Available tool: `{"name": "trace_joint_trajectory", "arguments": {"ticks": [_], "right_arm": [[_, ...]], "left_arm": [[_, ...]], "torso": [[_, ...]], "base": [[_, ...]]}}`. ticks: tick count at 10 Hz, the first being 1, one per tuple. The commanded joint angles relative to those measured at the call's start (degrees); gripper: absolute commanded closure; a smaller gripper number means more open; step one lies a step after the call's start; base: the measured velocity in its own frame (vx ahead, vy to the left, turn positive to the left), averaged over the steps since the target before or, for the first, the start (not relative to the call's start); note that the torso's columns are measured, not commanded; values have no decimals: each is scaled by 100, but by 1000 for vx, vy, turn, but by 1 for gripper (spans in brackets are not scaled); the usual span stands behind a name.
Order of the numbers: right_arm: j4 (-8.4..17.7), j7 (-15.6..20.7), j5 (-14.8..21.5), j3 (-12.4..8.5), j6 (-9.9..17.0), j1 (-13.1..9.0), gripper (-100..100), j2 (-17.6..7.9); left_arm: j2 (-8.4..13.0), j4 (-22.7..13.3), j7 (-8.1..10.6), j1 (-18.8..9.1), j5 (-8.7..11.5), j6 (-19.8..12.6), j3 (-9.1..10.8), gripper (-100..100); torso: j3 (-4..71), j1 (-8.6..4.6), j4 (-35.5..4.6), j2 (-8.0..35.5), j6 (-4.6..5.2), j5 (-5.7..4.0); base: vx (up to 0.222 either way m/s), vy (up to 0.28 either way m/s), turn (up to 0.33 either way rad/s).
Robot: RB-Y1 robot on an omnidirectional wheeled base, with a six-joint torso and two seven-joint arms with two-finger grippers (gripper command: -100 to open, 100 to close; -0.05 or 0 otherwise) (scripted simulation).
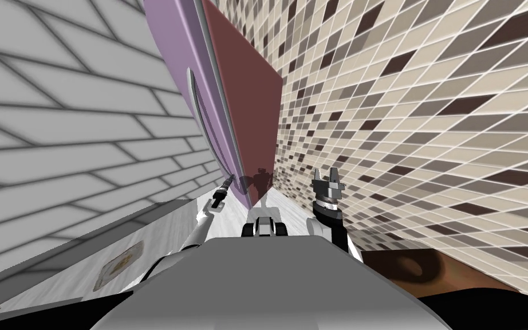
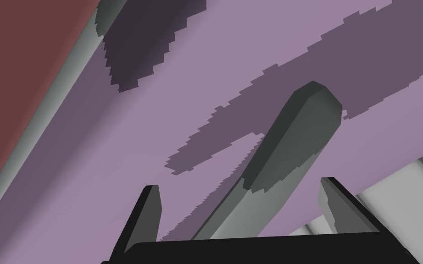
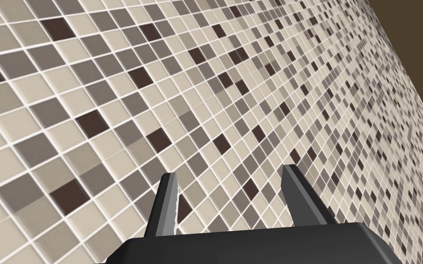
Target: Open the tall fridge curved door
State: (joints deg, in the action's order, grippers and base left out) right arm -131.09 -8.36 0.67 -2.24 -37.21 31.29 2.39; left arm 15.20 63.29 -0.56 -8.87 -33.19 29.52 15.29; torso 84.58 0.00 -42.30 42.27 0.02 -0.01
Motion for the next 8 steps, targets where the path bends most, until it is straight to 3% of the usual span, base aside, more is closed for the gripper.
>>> {"name": "trace_joint_trajectory", "arguments": {"ticks": [1, 8], "right_arm": [[0, 0, 0, 0, 0, 0, 0, 0], [0, 0, 0, 0, 0, 0, 0, 0]], "left_arm": [[268, 95, 114, -140, -71, -368, -49, -100], [790, 325, 316, -486, -262, -1283, -169, -100]], "torso": [[1, 0, 2, -2, -1, 0], [1, 2, 2, -2, -2, 1]], "base": [[-46, -33, -24], [-54, -30, -24]]}}
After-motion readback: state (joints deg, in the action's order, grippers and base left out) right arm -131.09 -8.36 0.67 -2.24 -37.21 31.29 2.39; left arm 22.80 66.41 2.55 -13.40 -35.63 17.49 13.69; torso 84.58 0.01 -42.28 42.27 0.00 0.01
